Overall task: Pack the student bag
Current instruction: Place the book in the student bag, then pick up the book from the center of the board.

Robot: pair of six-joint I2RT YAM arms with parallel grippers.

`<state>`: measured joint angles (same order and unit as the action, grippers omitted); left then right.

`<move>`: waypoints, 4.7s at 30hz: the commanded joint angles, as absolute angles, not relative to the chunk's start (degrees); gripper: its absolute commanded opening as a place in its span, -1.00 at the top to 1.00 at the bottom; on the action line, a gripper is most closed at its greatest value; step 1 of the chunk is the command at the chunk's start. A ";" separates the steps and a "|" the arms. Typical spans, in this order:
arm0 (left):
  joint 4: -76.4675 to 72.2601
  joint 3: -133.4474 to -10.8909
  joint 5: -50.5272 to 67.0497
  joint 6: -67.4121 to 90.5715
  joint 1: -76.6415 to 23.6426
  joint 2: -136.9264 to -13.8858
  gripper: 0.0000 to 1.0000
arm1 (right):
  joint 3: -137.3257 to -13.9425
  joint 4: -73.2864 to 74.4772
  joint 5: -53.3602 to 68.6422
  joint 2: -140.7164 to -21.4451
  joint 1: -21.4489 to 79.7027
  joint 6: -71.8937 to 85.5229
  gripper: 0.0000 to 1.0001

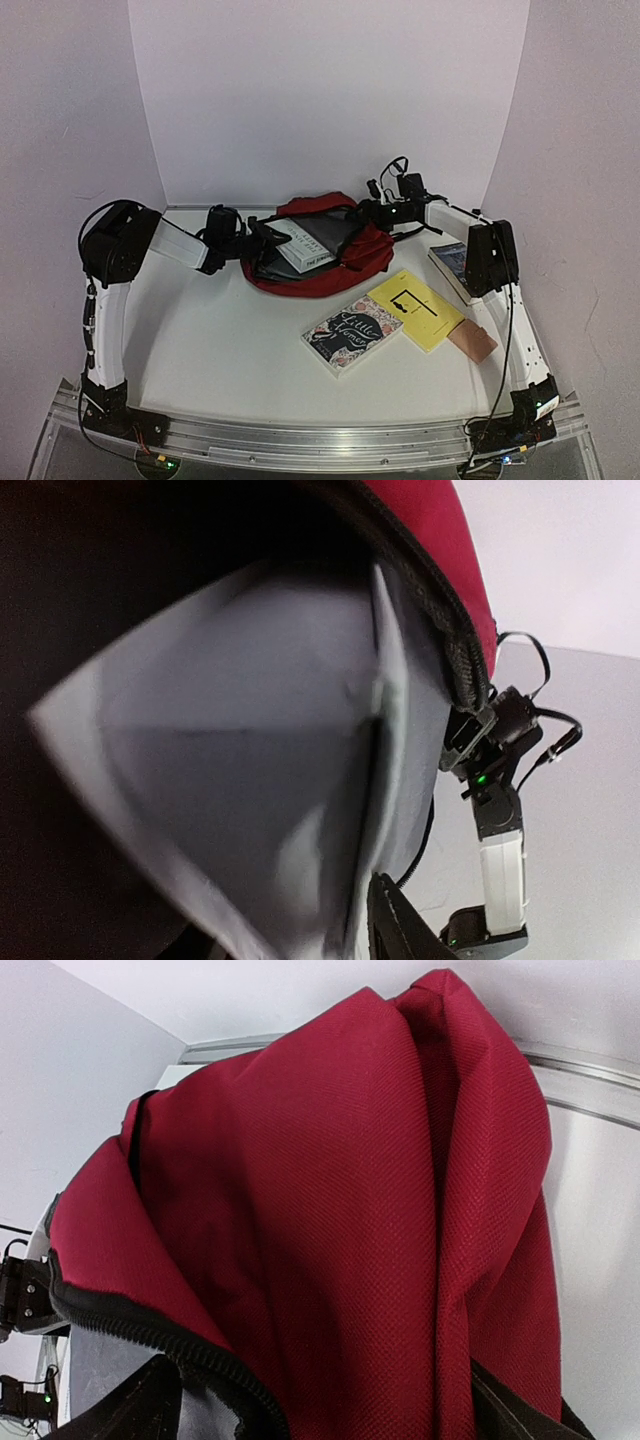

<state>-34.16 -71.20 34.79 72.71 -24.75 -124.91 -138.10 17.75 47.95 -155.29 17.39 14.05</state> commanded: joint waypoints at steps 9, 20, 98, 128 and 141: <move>-18.44 -81.65 31.51 63.67 -29.86 -122.47 -0.08 | -133.23 16.75 59.59 -151.17 25.03 16.37 -0.97; -8.99 -81.39 26.33 60.18 -30.48 -117.02 -0.98 | -130.74 17.77 41.79 -150.11 26.21 12.52 -0.97; 7.73 -64.27 14.92 37.91 -40.59 -85.13 -0.99 | -88.73 43.51 0.04 -117.11 6.00 -21.32 -0.29; 7.80 -63.93 14.04 37.72 -40.61 -84.50 -0.99 | -96.16 44.81 3.97 -107.00 6.05 -17.74 1.00; 5.80 -65.72 15.66 37.53 -40.61 -87.58 -0.99 | -104.47 47.21 9.72 -99.97 6.03 -11.70 1.00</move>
